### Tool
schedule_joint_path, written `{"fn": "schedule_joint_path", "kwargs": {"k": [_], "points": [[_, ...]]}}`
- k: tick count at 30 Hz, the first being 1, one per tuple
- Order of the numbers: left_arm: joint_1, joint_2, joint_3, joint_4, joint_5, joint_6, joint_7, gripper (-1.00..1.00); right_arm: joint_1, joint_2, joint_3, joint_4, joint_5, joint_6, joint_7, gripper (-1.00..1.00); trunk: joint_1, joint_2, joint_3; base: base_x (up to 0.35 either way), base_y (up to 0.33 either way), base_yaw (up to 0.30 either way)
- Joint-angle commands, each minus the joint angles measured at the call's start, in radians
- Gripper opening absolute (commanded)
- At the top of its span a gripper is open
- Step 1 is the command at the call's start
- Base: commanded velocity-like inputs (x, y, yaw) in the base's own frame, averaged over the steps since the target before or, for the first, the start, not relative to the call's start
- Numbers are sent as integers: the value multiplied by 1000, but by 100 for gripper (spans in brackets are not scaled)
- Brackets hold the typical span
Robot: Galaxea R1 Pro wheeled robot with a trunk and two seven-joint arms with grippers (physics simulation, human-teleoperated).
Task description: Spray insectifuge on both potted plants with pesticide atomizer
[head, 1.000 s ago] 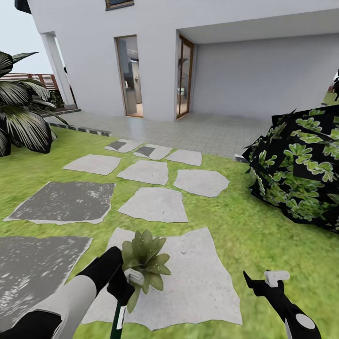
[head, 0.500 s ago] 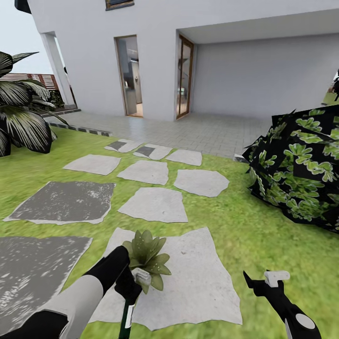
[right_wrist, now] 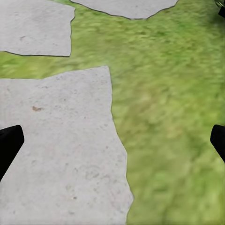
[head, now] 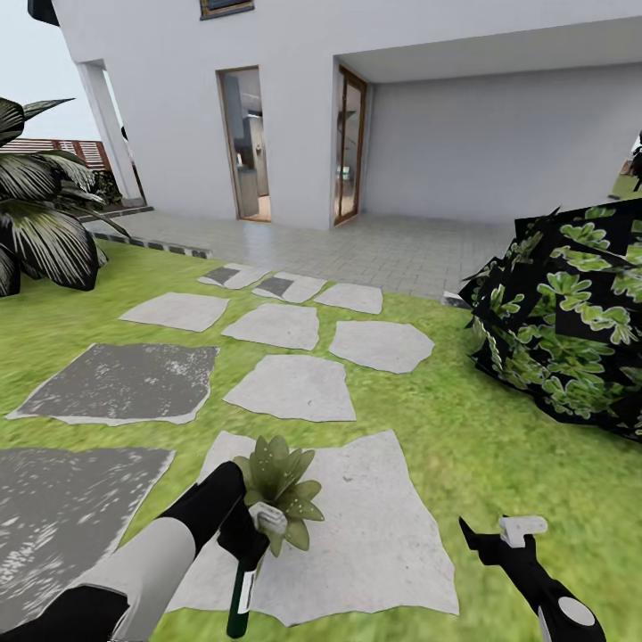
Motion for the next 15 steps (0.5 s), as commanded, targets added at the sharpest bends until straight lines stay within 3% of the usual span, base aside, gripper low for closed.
{"fn": "schedule_joint_path", "kwargs": {"k": [1,11,15], "points": [[-1,0,-1,-2,-10,3,-11,-100,-1,1,-5,0,10,-7,5,100,0,0,-1,0,0,0],[12,23,-5,1,-10,2,-6,-100,-1,1,-5,-2,6,-6,5,100,0,0,-1,0,0,-5],[13,31,-4,3,-10,2,48,-100,-1,1,-5,-2,5,-5,5,100,0,0,-1,0,0,-208]]}}
